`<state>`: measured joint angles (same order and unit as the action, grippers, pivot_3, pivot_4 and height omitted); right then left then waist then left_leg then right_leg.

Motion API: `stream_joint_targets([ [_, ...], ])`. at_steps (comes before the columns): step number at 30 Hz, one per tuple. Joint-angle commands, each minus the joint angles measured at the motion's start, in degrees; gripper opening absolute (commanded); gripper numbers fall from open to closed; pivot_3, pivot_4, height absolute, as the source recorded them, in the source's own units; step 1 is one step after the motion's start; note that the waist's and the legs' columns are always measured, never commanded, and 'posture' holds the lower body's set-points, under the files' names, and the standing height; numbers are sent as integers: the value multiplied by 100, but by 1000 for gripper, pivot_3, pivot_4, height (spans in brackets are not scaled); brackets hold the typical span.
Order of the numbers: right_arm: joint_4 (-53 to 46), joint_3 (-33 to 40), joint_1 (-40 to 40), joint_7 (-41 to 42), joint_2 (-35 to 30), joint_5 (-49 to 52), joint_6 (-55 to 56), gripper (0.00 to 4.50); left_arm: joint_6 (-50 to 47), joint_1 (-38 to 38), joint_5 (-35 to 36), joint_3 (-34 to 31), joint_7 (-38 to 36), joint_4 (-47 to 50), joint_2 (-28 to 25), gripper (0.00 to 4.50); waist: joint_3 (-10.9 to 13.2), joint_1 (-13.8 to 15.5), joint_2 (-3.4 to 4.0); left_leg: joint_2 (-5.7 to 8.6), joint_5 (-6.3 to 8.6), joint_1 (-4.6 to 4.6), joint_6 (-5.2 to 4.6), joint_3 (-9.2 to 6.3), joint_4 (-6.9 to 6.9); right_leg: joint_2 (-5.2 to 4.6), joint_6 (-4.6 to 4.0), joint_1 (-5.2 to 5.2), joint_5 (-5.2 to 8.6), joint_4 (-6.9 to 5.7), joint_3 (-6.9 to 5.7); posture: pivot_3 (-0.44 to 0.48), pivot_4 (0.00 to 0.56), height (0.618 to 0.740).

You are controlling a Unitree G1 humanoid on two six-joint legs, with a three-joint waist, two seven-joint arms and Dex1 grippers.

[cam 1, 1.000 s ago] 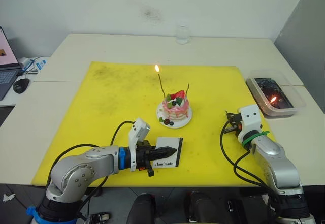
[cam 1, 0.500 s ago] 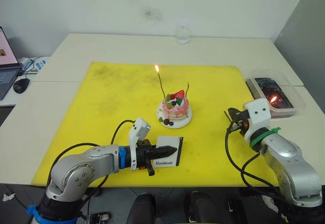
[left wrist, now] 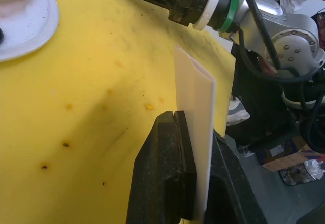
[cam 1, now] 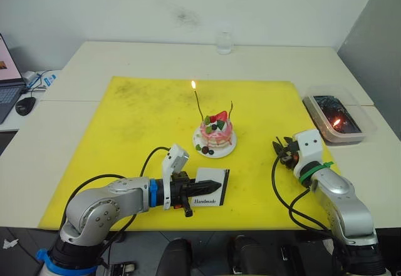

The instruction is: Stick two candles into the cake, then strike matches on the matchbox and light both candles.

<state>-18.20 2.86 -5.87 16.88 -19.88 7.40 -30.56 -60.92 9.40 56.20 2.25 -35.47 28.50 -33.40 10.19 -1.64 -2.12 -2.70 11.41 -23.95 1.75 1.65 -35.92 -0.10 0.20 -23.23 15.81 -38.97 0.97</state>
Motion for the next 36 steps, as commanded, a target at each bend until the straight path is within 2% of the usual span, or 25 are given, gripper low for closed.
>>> stream_joint_targets([
  [1,80,103,-126,-102,59,-21,150,1964,67,25,5,-48,-18,118,-13,0,0,0,0,0,0,0,0,0,0,1,0,0,0,0,1,0,150,740],
  [4,125,90,-135,-127,79,-6,26,1964,53,12,21,-62,-8,139,-24,0,0,0,0,0,0,0,0,0,0,1,0,0,0,0,0,0,150,740],
  [6,138,95,-164,-175,117,13,-96,1611,45,14,28,-64,-4,143,-29,0,0,0,0,0,0,0,0,1,0,0,0,0,0,0,1,0,150,740],
  [11,140,125,-264,-276,169,21,-337,61,29,13,48,-73,0,157,-43,0,0,1,0,0,0,0,0,0,-1,0,1,0,-1,-2,1,0,150,740],
  [18,-471,221,-204,-149,25,190,-592,22,-34,50,110,-106,46,182,-37,0,0,1,0,0,0,-1,0,0,0,0,1,0,-1,0,0,0,150,740],
  [24,-1981,344,50,-39,-152,648,-1632,22,-85,81,146,-123,47,170,-50,0,0,4,0,-2,0,-1,0,-2,1,0,1,0,-1,-1,-1,0,150,740],
  [28,-2866,287,758,117,-342,905,-2027,22,-89,89,128,-109,-10,134,-70,0,0,6,0,-3,0,-1,1,-3,2,-1,1,1,0,1,-3,0,150,740],
  [32,-3146,-30,1686,243,-377,817,-1493,22,-74,92,95,-95,-86,96,-116,0,0,7,-1,-1,1,-1,1,-1,2,-6,0,0,1,2,-2,0,150,740],
  [36,-2733,-428,2216,236,-223,547,-579,22,-61,117,56,-81,-174,52,-156,0,0,-13,-1,-3,0,5,1,-1,0,-7,-11,1,8,1,-1,0,150,740],
])
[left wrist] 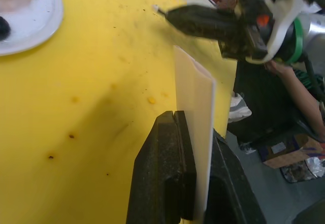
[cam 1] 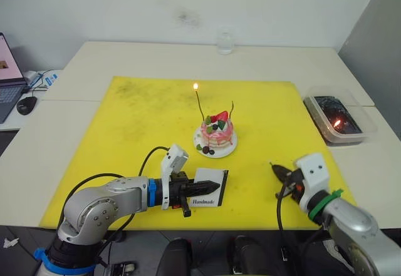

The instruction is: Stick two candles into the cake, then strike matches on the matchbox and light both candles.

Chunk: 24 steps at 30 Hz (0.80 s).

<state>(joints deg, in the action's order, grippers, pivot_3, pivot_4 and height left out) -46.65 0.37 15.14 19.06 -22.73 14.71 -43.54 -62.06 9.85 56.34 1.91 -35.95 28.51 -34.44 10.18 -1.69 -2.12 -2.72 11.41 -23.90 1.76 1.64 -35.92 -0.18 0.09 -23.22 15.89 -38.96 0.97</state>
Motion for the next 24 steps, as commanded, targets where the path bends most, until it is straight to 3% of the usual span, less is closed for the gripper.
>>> stream_joint_targets([
  [1,266,-289,178,12,80,-297,991,22,53,76,34,-37,-139,52,-61,0,0,-8,-1,-1,0,2,0,1,0,0,-8,0,4,0,0,0,150,740],
  [7,961,-380,199,-123,403,-504,1777,22,45,111,11,-27,-168,52,-73,0,-1,6,-1,2,0,0,0,0,-2,-2,-18,1,10,1,1,0,150,740],
  [10,1108,-352,115,-90,367,-600,1935,618,38,109,19,-49,-171,65,-102,0,-1,6,-1,2,0,-2,0,2,-1,-2,-3,1,2,2,0,0,150,740],
  [13,1149,-368,66,-53,343,-647,2010,1636,29,109,39,-54,-150,82,-102,0,-1,7,-1,0,0,-2,0,-1,0,-1,1,0,-1,1,-3,0,150,740],
  [24,1225,-473,45,24,290,-793,2108,1636,-32,173,97,-61,-78,103,-63,0,-1,7,-1,1,0,-1,0,-1,0,-1,0,1,0,0,-2,0,150,740],
])
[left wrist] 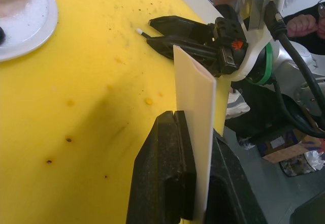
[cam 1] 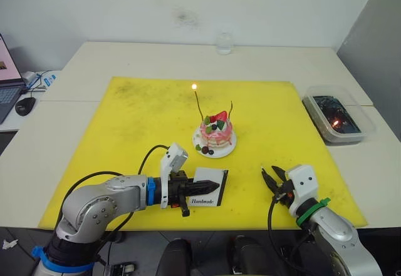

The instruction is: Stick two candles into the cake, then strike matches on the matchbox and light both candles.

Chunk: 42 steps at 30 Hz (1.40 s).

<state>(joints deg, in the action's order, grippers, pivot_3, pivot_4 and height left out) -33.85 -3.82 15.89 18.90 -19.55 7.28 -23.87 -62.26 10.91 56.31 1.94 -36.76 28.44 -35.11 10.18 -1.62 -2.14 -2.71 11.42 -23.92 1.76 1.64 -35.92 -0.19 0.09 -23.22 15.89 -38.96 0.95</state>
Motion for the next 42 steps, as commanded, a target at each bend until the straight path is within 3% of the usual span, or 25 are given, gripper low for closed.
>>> stream_joint_targets([
  [1,-47,-62,-35,38,-22,-59,138,1636,-13,69,100,-63,2,108,5,0,0,0,0,0,0,0,0,0,0,0,0,0,0,0,0,0,150,740],
  [12,34,-148,-81,5,-16,-219,41,1636,-5,44,91,-60,-5,107,7,0,0,0,0,-1,0,0,0,0,0,0,4,0,-2,0,0,0,150,740],
  [15,48,-140,-69,4,-25,-230,38,1088,-4,40,86,-56,1,106,12,0,0,0,0,-1,0,0,0,0,0,0,5,0,-3,0,0,0,150,740],
  [18,47,-142,-59,5,-35,-227,34,53,-6,37,84,-50,8,107,17,0,0,1,0,0,0,0,0,0,0,0,5,0,-3,0,0,0,150,740],
  [27,-65,-85,-120,30,-46,-165,39,18,10,81,66,-24,20,73,78,0,-1,1,-1,0,0,0,0,0,-2,0,7,1,-4,0,0,0,150,740],
  [31,-774,150,-367,148,-279,18,-342,18,-25,432,97,6,249,41,353,0,-1,17,-1,2,0,-2,0,0,-6,0,10,2,-6,-1,0,0,150,740],
  [38,-1947,679,-1124,815,-1284,708,-1588,18,81,961,-144,141,697,-309,984,0,-2,18,-3,6,-1,-1,-1,-2,-6,12,21,4,-12,-1,0,0,150,740],
  [42,-2267,711,-1650,1181,-1833,1160,-2110,18,77,1009,-209,206,650,-436,1081,0,-2,10,-3,7,0,-2,0,-1,-6,17,20,3,-12,0,1,0,150,740],
])
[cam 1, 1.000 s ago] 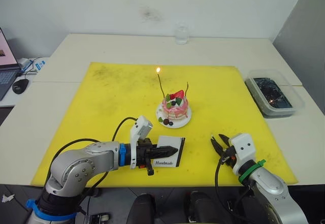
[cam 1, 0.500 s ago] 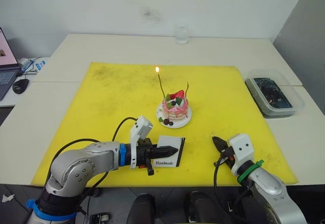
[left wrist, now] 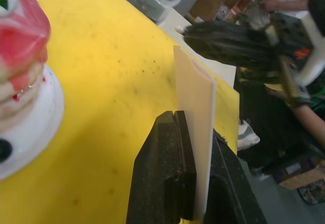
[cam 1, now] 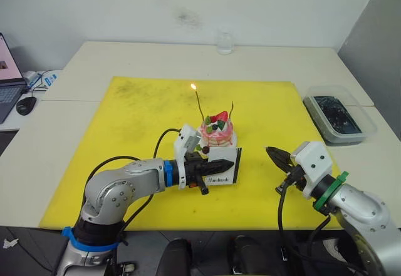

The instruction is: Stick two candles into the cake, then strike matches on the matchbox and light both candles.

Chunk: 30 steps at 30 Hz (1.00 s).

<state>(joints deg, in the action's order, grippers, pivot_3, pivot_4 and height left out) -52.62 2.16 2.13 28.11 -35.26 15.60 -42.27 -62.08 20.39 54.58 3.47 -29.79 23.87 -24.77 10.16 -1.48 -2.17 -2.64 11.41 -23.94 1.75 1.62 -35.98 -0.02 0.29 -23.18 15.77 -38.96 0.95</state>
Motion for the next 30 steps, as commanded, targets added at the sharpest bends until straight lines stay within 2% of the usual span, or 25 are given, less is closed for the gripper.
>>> stream_joint_targets([
  [1,-431,70,-387,331,-381,399,-359,18,60,75,-45,63,-70,-3,53,0,0,-2,0,0,0,1,0,0,0,0,0,0,0,0,0,0,150,740],
  [14,-309,-815,-1197,259,-817,354,-918,18,12,128,-38,97,-80,23,113,0,0,-1,-1,3,0,-3,-1,0,-3,1,1,0,0,1,-1,0,150,740],
  [30,-191,-1043,-1335,121,-790,166,-869,18,169,-43,-250,94,-23,181,118,0,0,0,-1,1,0,-3,-1,-1,-3,1,1,0,0,0,-1,0,150,740],
])
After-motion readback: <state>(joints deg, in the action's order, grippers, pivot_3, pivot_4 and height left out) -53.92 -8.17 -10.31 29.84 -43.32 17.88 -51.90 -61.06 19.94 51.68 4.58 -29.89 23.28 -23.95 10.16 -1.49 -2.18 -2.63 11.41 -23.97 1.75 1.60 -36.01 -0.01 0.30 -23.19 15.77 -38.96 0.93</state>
